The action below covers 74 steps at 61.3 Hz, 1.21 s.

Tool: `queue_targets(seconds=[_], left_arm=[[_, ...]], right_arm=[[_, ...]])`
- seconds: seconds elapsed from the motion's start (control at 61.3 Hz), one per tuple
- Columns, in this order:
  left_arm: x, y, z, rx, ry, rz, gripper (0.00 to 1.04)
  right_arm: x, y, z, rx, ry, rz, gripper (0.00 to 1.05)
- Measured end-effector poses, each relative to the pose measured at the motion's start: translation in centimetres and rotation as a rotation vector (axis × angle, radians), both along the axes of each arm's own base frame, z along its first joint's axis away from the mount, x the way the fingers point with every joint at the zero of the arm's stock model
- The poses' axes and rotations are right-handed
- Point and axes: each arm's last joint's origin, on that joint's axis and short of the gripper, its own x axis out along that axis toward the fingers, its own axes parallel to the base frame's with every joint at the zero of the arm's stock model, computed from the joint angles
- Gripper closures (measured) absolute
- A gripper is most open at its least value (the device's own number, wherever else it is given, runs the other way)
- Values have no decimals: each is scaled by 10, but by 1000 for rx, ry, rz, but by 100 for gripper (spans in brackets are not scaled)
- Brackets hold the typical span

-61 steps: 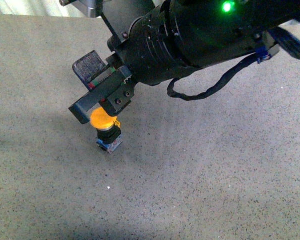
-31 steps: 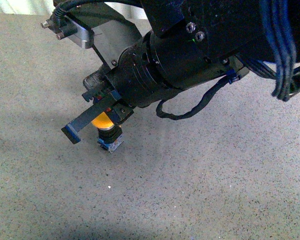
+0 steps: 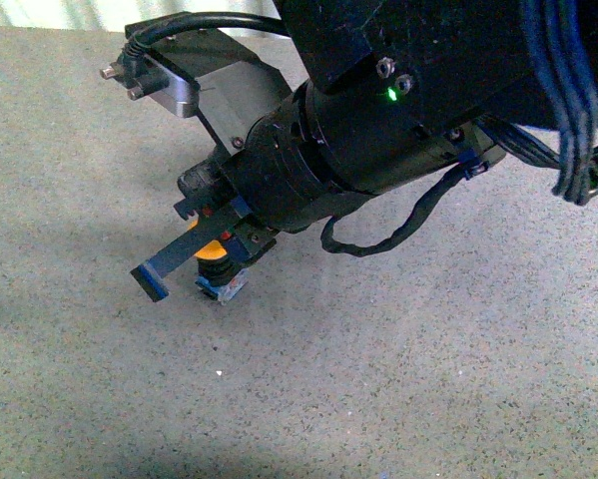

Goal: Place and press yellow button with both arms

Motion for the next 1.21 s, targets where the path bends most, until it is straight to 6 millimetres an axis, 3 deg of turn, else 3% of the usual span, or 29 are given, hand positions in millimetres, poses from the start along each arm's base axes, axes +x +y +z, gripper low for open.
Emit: queue_targets(seconds=[0.212,0.359,0.457,0.571,0.62,0.685,0.751,0.963,1.208], left_arm=[[-2,0,1,0,-12,2,103],[-2,0,1,0,-12,2,103],[-2,0,1,0,-12,2,103],[-2,0,1,0,-12,2,103],[-2,0,1,0,-12,2,103],[-2,0,1,0,-12,1,103],[-2,0,1,0,-12,1,103],[-2,0,1,0,-12,2,103],[-2,0,1,0,-12,2,103]], right_arm=[[2,-3,5,49,-31,-31,103],[4,-18,20,123,-63,-100,103],[2,-37,46,204,-124,-157,103],[-9,-74,79,293,-225,-245,103],[-23,-99,89,320,-261,-301,93],[-43,-122,88,279,-566,-583,104],[-66,-143,85,290,-760,-779,103],[-106,-169,70,298,-789,-803,103],[-138,-186,60,297,-791,-809,103]])
